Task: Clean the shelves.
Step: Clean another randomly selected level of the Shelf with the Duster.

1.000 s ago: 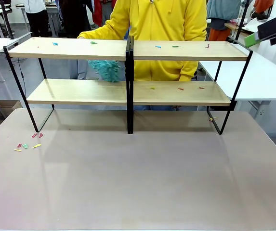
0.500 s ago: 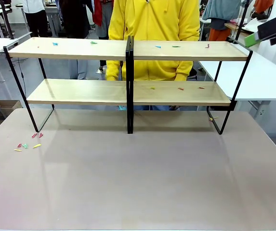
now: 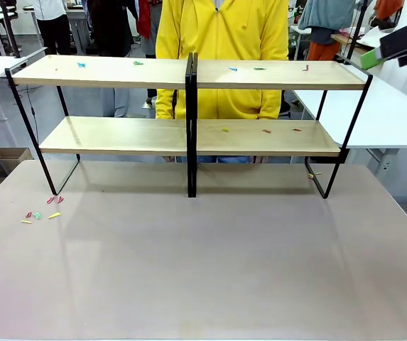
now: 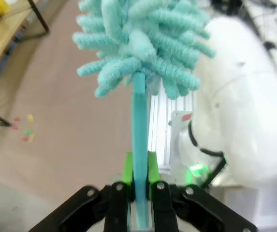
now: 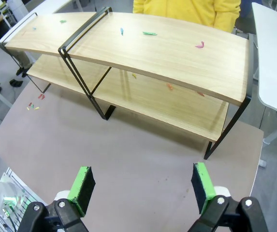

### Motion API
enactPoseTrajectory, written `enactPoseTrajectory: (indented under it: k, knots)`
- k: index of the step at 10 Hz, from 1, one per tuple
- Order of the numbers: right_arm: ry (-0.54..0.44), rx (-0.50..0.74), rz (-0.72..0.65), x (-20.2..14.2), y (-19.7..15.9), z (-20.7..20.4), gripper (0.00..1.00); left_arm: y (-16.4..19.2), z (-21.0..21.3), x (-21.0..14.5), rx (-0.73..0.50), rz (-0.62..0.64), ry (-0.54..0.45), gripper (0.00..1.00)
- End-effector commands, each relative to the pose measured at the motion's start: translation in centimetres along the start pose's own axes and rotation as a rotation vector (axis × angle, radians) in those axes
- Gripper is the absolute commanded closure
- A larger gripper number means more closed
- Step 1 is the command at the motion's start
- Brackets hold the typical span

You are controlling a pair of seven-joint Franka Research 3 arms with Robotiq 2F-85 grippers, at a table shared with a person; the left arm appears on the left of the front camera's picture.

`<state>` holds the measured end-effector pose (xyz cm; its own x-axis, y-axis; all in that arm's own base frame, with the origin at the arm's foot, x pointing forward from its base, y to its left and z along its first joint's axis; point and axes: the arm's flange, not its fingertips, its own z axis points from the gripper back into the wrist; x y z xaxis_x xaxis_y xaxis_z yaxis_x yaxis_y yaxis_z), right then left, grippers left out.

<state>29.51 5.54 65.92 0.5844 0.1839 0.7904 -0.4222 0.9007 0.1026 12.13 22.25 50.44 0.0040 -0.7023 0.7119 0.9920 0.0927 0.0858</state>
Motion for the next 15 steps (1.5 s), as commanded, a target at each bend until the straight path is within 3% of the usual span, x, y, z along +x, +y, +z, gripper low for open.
enactPoseTrajectory:
  k: [1,2,3,4,6,7,8,10,11,12,14,15]
  knots:
    - [-0.002,0.005,-0.004,0.0,-0.1,0.0,0.0,2.7,-1.2,8.2,-0.08,0.146,0.048,0.87]
    - [-0.002,0.005,-0.004,0.0,-0.1,0.0,0.0,4.4,-2.3,12.9,-0.092,0.309,-0.093,0.87]
    - [-0.002,0.005,-0.004,0.0,-0.1,0.0,0.0,6.0,-3.7,16.9,-0.145,0.48,-0.149,0.87]
    - [-0.002,0.005,-0.004,0.0,-0.1,0.0,0.0,7.4,-5.4,20.0,-0.181,0.529,-0.131,0.87]
    - [-0.002,0.005,-0.004,0.0,-0.1,0.0,0.0,9.5,-11.0,25.3,-0.267,0.644,0.047,0.87]
    - [-0.002,0.005,-0.004,0.0,-0.1,0.0,0.0,10.3,-14.0,26.6,-0.323,0.712,0.114,0.87]
    - [-0.002,0.005,-0.004,0.0,-0.1,0.0,0.0,8.8,-9.8,23.7,-0.242,0.591,-0.015,0.87]
    - [-0.002,0.005,-0.004,0.0,-0.1,0.0,0.0,8.8,-9.8,23.7,-0.242,0.591,-0.015,0.87]
    - [-0.002,0.005,-0.004,0.0,-0.1,0.0,0.0,9.7,-12.2,25.3,-0.261,0.644,0.047,0.87]
    - [-0.002,0.005,-0.004,0.0,-0.1,0.0,0.0,7.0,-14.2,26.5,-0.122,0.721,0.158,0.87]
    - [-0.002,0.005,-0.004,0.0,-0.1,0.0,0.0,7.9,-19.8,32.1,-0.154,0.705,0.407,0.87]
    - [-0.002,0.005,-0.004,0.0,-0.1,0.0,0.0,8.8,-22.3,34.6,-0.142,0.807,0.489,0.87]
